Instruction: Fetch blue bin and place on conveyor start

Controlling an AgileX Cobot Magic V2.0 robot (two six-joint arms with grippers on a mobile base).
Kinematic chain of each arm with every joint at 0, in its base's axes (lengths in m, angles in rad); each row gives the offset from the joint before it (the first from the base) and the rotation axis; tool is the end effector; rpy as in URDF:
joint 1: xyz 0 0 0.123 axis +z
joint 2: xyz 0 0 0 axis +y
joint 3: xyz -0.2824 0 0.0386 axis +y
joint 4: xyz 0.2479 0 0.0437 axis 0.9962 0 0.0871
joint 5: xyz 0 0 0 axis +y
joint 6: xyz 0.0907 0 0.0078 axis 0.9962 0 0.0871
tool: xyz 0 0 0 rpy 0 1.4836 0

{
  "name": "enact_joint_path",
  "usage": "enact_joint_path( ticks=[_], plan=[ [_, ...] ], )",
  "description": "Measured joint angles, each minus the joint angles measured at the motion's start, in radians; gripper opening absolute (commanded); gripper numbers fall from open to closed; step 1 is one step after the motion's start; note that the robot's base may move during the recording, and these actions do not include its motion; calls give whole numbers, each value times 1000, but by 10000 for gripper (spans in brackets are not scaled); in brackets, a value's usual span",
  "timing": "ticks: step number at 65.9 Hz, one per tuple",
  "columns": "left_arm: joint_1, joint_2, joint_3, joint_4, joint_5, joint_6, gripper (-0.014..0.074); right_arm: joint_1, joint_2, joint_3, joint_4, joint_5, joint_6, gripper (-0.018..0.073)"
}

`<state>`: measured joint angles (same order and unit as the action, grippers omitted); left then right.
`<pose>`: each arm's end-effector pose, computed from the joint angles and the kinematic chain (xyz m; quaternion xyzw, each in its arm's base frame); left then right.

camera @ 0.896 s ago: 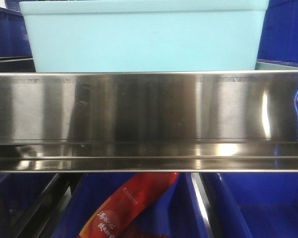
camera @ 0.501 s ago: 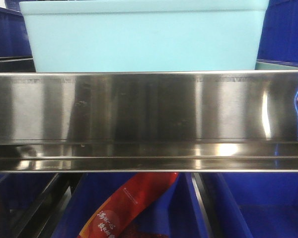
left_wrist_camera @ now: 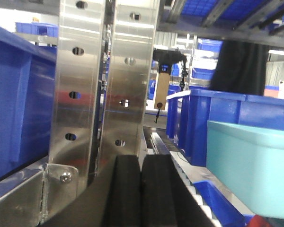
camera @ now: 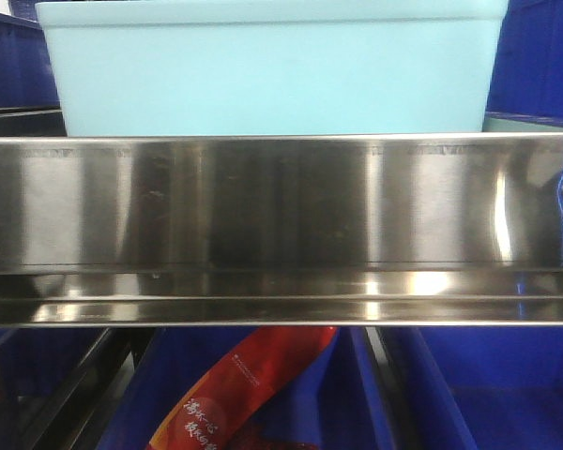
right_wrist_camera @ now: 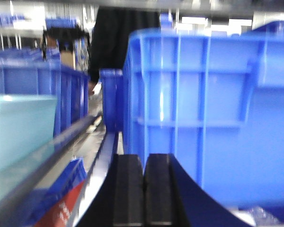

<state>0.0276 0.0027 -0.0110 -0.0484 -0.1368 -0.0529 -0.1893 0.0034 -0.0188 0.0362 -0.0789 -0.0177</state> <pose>0.0538 0.0021 0.2289 -0.0424 0.6190 -0.0267 0.7838 0.0535 -0.0105 0.2264 0.0674 0.6366 -0.0665 0.7654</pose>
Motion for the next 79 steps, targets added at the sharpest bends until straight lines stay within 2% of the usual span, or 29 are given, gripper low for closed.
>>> enact_joint_path(
  ticks=[6,11,16,24,29,32,38,43,52,57,61,69,75,79],
  plan=[
    [0,0,-83,8,94,0,-98,0,-2,-102,0,79,0,-154],
    [0,10,-190,37,200,0,-31,0,-2,-208,0,163,0,-80],
    [0,54,-299,60,287,0,86,0,28,-322,0,241,0,76],
    [0,154,-430,73,408,0,334,0,106,-400,2,309,0,382],
    [0,224,-479,75,442,0,457,0,160,-407,2,311,0,522],
    [-2,264,-497,75,451,0,498,0,186,-407,2,311,0,566],
    [-40,319,-522,75,468,0,511,2,244,-420,2,311,-6,547],
    [-110,363,-553,75,475,4,493,12,285,-452,2,326,-28,519],
    [-284,471,-643,75,479,17,472,80,377,-555,2,373,-75,485],
    [-392,564,-718,75,492,20,472,155,453,-638,6,404,-82,485],
    [-450,644,-784,75,510,22,472,211,515,-702,10,427,-87,485],
    [-504,815,-933,75,577,23,472,307,664,-848,24,526,-89,485],
    [-505,956,-1060,75,650,21,472,341,786,-968,32,633,-89,485],
    [-498,1046,-1145,75,707,-12,472,350,875,-1060,36,708,-79,485]
  ],
)
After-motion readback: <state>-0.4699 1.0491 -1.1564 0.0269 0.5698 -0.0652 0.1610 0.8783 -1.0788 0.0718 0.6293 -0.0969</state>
